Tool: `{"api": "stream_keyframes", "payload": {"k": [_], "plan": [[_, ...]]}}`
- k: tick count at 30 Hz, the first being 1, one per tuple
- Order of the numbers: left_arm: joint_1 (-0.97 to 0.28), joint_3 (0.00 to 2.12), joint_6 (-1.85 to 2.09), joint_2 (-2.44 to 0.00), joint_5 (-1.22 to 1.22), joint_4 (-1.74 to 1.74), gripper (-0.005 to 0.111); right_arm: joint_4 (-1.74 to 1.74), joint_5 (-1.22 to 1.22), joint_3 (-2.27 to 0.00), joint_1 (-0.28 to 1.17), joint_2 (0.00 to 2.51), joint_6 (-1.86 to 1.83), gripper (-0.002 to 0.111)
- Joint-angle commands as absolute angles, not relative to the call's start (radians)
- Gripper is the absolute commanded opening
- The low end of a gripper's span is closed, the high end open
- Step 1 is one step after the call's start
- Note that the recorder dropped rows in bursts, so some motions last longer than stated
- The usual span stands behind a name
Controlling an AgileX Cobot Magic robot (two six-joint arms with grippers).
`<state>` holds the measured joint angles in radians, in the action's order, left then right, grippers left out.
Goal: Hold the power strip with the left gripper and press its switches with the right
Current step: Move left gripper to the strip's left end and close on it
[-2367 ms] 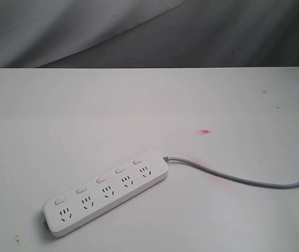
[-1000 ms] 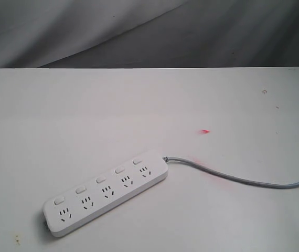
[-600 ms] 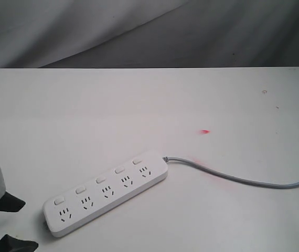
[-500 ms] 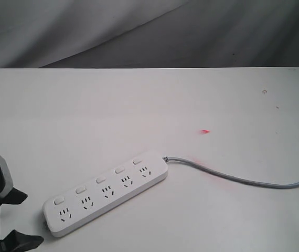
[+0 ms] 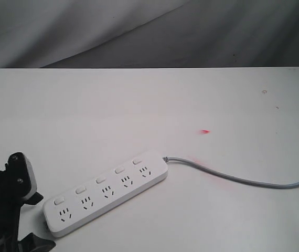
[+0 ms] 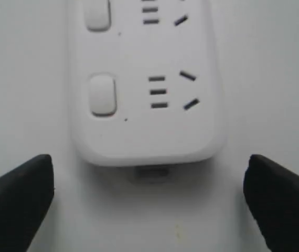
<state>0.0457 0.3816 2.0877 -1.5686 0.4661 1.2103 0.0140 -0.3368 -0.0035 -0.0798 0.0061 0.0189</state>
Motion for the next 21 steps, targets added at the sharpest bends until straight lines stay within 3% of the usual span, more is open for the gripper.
{"api": "stream_keyframes", "payload": {"k": [1,21], "plan": [[0.042,0.413,2.093,-1.608,0.436,1.222,0.092,0.011,-0.333,0.0,-0.083,0.0,0.009,0.0],[0.042,0.449,2.093,-1.724,0.523,1.245,0.092,0.011,-0.333,0.0,-0.083,0.0,0.009,0.0]]}}
